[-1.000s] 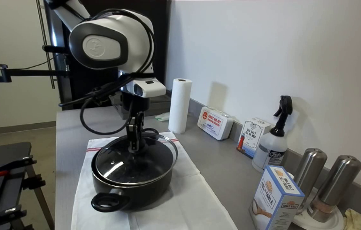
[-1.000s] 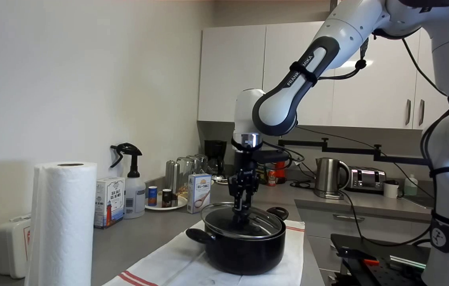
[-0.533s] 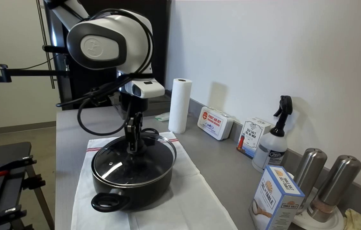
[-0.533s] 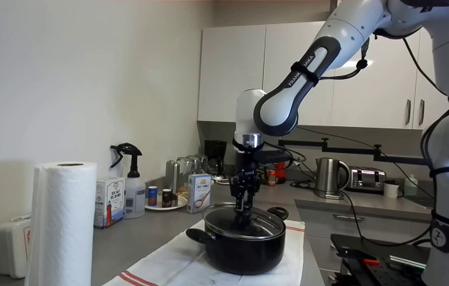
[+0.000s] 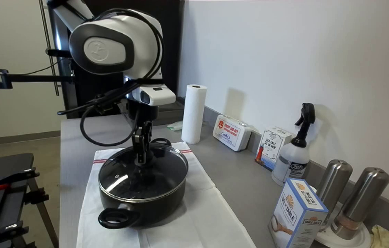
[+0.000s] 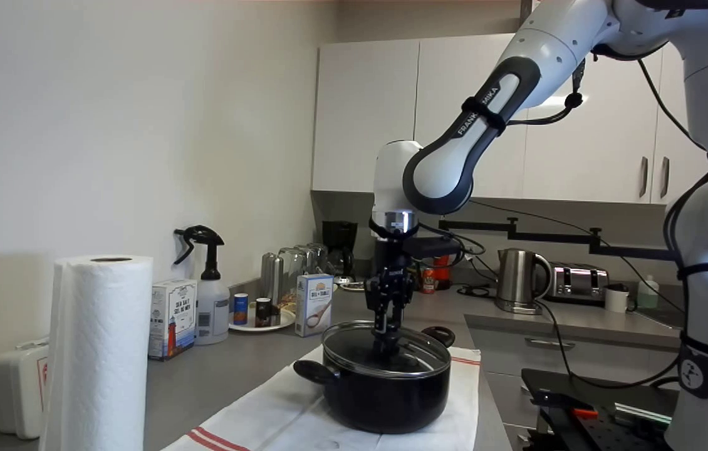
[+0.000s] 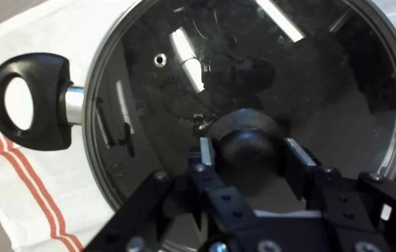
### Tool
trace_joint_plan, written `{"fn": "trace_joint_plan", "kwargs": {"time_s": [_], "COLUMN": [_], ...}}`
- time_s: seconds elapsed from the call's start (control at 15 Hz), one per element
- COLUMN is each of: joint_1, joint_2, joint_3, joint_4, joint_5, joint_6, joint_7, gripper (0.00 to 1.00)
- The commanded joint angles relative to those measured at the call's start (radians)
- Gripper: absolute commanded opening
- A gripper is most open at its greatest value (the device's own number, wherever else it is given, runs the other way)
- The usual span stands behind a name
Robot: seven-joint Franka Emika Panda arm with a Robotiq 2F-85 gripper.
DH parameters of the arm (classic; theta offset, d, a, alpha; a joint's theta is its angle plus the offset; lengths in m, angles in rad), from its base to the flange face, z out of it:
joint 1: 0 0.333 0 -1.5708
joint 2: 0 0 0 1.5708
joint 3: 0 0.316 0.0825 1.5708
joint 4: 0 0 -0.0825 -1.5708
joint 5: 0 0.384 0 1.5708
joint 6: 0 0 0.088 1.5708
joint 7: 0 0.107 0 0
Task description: Put the glass lid on the black pot.
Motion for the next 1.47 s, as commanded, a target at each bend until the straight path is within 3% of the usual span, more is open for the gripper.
{"fn": "trace_joint_plan", "kwargs": {"time_s": [0.0,0.6,0.67,0.93,1.07,1.4], "joint_1": [0.016,0.024,0.024,0.022,0.021,0.015], "joint_2": [-0.037,-0.032,-0.032,-0.05,-0.067,-0.13], "joint_3": [-0.019,-0.018,-0.018,-0.016,-0.015,-0.007], "joint_4": [-0.014,-0.009,-0.009,-0.023,-0.031,-0.059], "joint_5": [-0.04,-0.115,-0.118,-0.113,-0.122,-0.149], "joint_6": [-0.027,-0.066,-0.065,-0.032,-0.022,-0.02], "joint_7": [0.013,0.023,0.028,0.024,0.031,0.044], "gripper": [0.25,0.25,0.71,0.95,1.0,1.0]}}
